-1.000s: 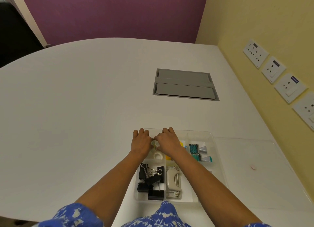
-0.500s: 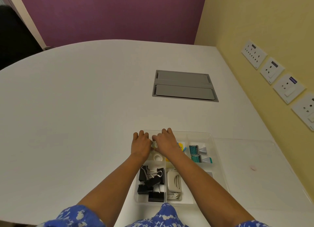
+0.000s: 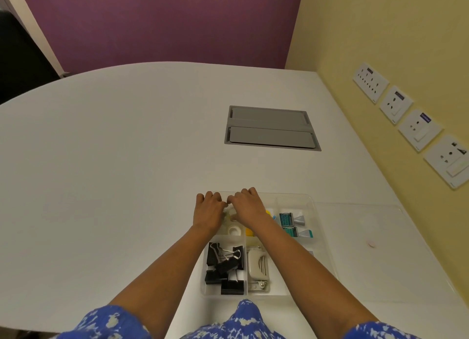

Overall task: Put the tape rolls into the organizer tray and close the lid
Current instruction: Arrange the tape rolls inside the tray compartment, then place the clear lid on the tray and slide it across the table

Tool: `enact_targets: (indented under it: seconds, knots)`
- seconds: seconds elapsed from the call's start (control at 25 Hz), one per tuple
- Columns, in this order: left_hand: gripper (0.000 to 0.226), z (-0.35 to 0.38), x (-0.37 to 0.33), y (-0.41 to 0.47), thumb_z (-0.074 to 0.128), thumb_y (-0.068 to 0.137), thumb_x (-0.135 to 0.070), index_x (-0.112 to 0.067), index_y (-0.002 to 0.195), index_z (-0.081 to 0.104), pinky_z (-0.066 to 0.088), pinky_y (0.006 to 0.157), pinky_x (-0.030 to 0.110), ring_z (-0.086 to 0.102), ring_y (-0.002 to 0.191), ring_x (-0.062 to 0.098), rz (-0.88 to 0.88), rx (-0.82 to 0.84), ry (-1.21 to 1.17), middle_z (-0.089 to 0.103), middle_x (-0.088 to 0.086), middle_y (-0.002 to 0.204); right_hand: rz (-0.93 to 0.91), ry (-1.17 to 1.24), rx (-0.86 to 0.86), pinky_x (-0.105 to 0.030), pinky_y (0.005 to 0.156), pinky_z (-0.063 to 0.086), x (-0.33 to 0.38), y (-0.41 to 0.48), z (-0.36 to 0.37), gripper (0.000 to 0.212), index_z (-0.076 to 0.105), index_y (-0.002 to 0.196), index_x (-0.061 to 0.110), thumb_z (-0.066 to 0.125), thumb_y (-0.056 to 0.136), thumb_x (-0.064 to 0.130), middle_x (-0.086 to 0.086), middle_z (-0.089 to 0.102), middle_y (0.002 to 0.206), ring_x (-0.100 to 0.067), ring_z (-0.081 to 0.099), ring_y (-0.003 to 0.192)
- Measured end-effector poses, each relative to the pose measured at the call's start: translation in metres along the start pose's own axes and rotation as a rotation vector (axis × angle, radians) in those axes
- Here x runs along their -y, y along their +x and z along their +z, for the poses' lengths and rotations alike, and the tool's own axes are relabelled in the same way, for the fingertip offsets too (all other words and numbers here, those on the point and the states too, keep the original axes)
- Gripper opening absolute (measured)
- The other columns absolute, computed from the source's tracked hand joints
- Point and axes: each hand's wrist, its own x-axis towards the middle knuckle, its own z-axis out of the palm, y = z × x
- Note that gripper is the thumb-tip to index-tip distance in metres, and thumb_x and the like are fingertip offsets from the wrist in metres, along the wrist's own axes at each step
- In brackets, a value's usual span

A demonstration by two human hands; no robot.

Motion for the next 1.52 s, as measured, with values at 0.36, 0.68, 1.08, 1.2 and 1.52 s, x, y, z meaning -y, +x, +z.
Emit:
enact_targets:
  seconds: [0.36,0.68,1.08,1.2,1.52]
  knots:
    - [0.032,-0.014,0.01,-0.025,0.035,0.1,-0.024,-0.019,0.107,0.066,0.031,0.088,0.035,0.055,0.101,0.024,-0.078,-0.185,-0.144,0.065,0.002,0.109,0.216,0.249,-0.151,-0.035,0.096,0.037,-0.016,-0.029,-0.013,0.033,0.055,0.126,0.017,0.049,0.096,0.029,-0.005,0.062,0.124,-0.025,0.052,0.117]
    - [0.035,-0.02,0.017,-0.06,0.032,0.101,-0.027,-0.018,0.109,0.065,0.031,0.089,0.034,0.055,0.101,0.023,-0.081,-0.184,-0.186,0.066,0.002,0.109,0.348,0.304,-0.127,-0.036,0.094,0.038,0.002,-0.066,-0.013,0.033,0.057,0.126,0.016,0.049,0.096,0.027,-0.006,0.062,0.126,-0.026,0.052,0.116]
    - [0.029,-0.022,-0.035,-0.064,0.039,0.099,-0.023,-0.016,0.107,0.067,0.032,0.088,0.035,0.056,0.101,0.025,0.016,-0.223,-0.228,0.066,0.005,0.11,0.492,0.366,-0.186,-0.036,0.091,0.041,-0.039,-0.12,-0.005,0.031,0.058,0.125,0.015,0.048,0.097,0.022,-0.008,0.063,0.122,-0.027,0.054,0.112]
    - [0.029,-0.023,-0.078,-0.044,0.04,0.099,-0.023,-0.017,0.108,0.066,0.03,0.088,0.035,0.055,0.104,0.024,0.029,-0.235,-0.267,0.065,0.004,0.113,0.535,0.356,-0.198,-0.034,0.092,0.041,-0.084,-0.138,-0.001,0.032,0.056,0.127,0.016,0.046,0.098,0.024,-0.006,0.061,0.126,-0.026,0.053,0.114]
    - [0.031,-0.017,-0.243,0.002,0.041,0.099,-0.025,-0.02,0.126,0.055,0.032,0.098,0.035,0.048,0.118,0.023,-0.011,-0.232,-0.446,0.055,0.004,0.129,0.66,0.31,-0.14,-0.035,0.096,0.043,-0.232,-0.21,0.026,0.035,0.051,0.131,0.016,0.047,0.098,0.026,-0.007,0.058,0.129,-0.026,0.052,0.118]
